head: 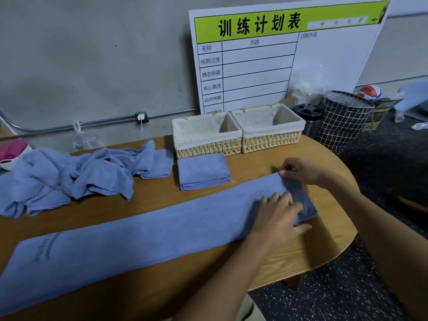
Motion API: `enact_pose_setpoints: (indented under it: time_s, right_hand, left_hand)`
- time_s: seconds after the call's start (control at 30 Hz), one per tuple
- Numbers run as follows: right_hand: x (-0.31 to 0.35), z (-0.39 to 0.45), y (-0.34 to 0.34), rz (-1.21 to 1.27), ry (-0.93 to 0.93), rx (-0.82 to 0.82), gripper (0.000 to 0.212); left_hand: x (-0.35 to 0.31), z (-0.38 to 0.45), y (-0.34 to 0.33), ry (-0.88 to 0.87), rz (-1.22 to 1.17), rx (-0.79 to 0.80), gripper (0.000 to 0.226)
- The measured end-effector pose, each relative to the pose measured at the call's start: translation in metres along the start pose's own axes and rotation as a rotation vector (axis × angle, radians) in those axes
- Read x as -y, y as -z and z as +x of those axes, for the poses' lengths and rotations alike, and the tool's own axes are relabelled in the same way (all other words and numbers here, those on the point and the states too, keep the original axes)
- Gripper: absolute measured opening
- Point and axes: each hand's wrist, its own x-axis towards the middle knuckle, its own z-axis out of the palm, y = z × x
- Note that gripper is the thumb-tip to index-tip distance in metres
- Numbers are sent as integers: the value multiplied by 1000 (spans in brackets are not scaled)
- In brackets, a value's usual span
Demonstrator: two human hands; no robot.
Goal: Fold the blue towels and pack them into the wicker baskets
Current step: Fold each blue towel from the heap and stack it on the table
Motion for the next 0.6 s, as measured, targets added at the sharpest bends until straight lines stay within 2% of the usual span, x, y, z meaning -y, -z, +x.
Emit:
enact_pose_setpoints:
  time_s: [0.2, 0.3, 0.37, 0.43, 0.6]
  right_hand:
    - [-11, -11, 14, 239, 2, 65, 17]
    - [-11, -13, 16, 346, 5, 39, 19]
    - [-4, -12, 17, 427, 11, 5, 13]
    - [3, -8, 19, 525, -13, 15, 4]
    - [28, 3, 20, 797, -132, 70, 14]
  left_hand:
    - [-11, 11, -20, 41, 19, -89, 43]
    - [-11, 10, -22, 63, 40, -141, 45]
    - [-13, 10, -19, 104, 38, -174, 51]
    - [-14, 10, -18, 138, 28, -212, 57]
    - [-13, 9, -18, 242, 9, -317, 61]
